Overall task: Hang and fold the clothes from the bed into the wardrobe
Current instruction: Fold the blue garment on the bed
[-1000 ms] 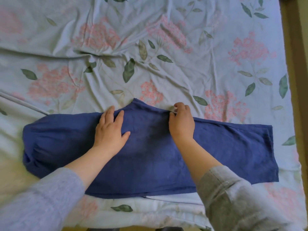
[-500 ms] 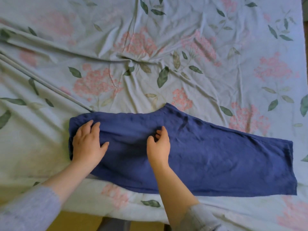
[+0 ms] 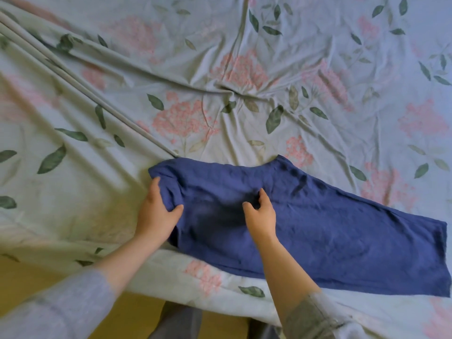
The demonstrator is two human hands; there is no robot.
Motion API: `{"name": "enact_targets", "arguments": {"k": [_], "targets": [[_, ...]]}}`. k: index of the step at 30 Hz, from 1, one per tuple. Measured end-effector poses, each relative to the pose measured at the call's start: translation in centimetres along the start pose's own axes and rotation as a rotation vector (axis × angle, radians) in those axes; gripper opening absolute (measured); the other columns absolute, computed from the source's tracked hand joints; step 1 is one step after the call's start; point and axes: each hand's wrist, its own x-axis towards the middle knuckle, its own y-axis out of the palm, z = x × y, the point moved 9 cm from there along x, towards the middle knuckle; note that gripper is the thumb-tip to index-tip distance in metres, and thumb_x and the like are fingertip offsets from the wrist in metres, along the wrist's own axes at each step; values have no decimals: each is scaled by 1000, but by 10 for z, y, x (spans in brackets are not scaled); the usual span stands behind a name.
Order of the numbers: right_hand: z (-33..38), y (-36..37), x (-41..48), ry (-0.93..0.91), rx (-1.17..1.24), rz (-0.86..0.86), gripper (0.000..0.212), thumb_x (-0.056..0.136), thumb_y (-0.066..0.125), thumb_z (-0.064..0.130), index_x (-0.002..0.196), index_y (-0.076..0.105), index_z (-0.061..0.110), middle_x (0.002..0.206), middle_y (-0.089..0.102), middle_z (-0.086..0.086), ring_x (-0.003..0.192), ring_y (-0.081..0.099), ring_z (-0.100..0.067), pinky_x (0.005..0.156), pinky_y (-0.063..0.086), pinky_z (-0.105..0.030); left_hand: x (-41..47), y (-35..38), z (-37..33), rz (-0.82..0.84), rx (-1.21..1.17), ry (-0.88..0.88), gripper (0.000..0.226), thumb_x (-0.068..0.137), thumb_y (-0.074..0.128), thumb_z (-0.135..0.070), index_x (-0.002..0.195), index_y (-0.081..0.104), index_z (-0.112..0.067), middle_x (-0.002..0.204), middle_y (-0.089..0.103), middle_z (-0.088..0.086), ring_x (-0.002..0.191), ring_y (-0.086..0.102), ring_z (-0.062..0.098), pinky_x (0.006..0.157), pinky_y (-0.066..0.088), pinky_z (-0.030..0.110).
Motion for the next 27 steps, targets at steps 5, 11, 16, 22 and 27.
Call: {"name": "enact_targets", "arguments": {"k": [5, 11, 16, 22, 27], "targets": [[0, -23, -4, 32, 153, -75, 53, 98, 52, 11, 149, 38, 18, 147, 47, 0, 134, 46, -16, 107, 38, -27, -26, 8, -53, 64, -48, 228, 66, 85, 68, -8, 143, 38, -13, 132, 56, 12, 104, 59, 33, 73, 38, 19], [-25, -73, -20, 25, 246, -150, 39, 98, 53, 10, 135, 52, 21, 130, 58, 2, 119, 57, -15, 103, 48, -42, -64, 23, -117, 85, -133, 474, 57, 78, 64, 8, 130, 49, -13, 108, 56, 0, 81, 47, 2, 69, 35, -1], [-61, -129, -31, 64, 319, -227, 30, 97, 54, 6, 123, 56, 20, 123, 62, -5, 112, 62, -22, 98, 52, -45, -97, 72, -153, 167, -78, 546, 54, 79, 64, -6, 130, 50, -17, 120, 61, -1, 91, 58, 19, 76, 50, 21], [-100, -194, -38, 95, 400, -287, 28, 95, 54, 1, 117, 58, 18, 119, 64, -8, 106, 64, -27, 93, 53, -43, -139, 138, -203, 265, -105, 604, 52, 80, 66, 4, 129, 52, -8, 120, 57, -5, 102, 47, -7, 85, 32, -3], [-128, -242, -39, 115, 414, -307, 28, 95, 54, 3, 118, 58, 19, 114, 66, -6, 102, 66, -24, 95, 53, -45, -172, 193, -235, 351, -91, 643, 53, 82, 64, 0, 132, 50, -10, 127, 57, -1, 109, 51, 0, 89, 37, 4]]}}
